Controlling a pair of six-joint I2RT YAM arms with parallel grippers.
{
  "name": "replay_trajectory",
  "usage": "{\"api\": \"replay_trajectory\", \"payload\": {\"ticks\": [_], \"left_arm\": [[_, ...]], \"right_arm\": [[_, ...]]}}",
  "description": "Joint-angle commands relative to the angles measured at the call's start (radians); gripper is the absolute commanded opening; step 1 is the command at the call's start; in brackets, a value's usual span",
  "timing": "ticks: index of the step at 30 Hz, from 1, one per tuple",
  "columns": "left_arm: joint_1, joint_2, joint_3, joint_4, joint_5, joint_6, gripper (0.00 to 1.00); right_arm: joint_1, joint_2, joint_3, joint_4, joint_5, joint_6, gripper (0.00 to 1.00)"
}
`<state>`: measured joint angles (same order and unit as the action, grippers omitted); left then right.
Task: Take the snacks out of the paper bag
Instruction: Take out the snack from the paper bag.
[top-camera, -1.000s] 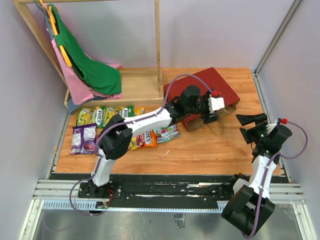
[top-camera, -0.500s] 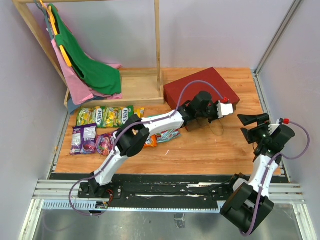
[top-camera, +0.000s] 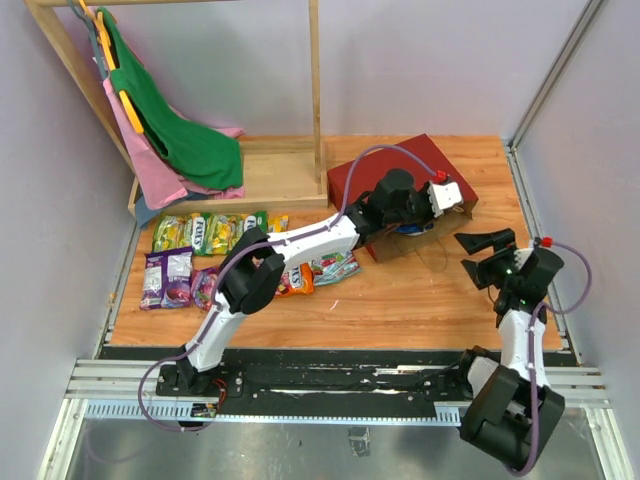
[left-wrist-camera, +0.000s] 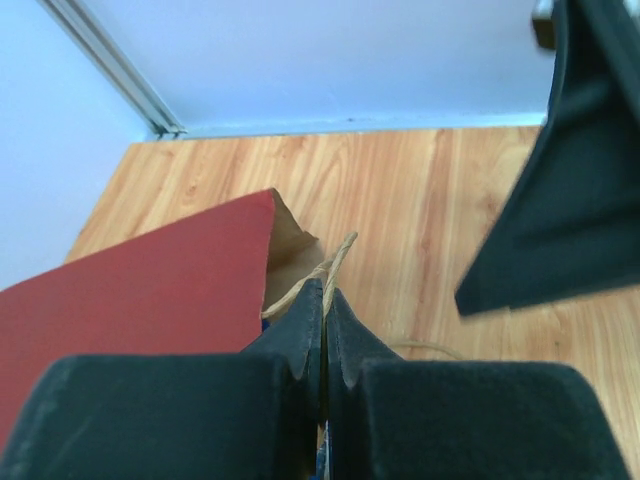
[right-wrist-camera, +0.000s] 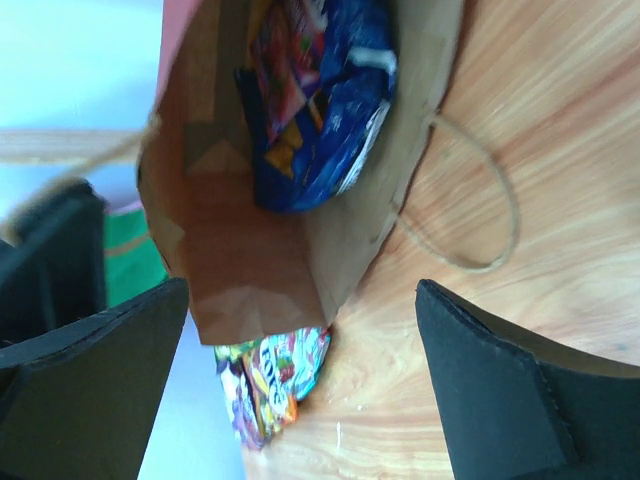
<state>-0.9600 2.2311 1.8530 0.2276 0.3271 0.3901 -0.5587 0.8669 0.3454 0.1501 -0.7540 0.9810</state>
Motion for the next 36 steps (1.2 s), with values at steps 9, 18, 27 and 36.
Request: {"api": "replay_trajectory", "payload": {"ticks": [9, 18, 27, 36], "left_arm": [[0.05, -0.017, 0.141, 0.02, -0.099, -0.126, 0.01], [0.053, -0.023, 0.141, 0.006, -0.121, -0.129, 0.01], [0.053, -0.021, 0.143, -0.017, -0.122, -0.107, 0.0], [0.054, -0.008, 0.138, -0.028, -0.127, -0.093, 0.0]], "right_arm": [[0.312, 0.306, -0.018, 0.471, 0.196, 0.26, 0.89], [0.419, 0.594, 0.087, 0.633, 0.319, 0.288, 0.79], [0.507, 0.799, 0.249, 0.629, 0.358, 0.245, 0.66], [0.552, 0.886, 0.307, 0.593, 0.342, 0.236, 0.55]]}}
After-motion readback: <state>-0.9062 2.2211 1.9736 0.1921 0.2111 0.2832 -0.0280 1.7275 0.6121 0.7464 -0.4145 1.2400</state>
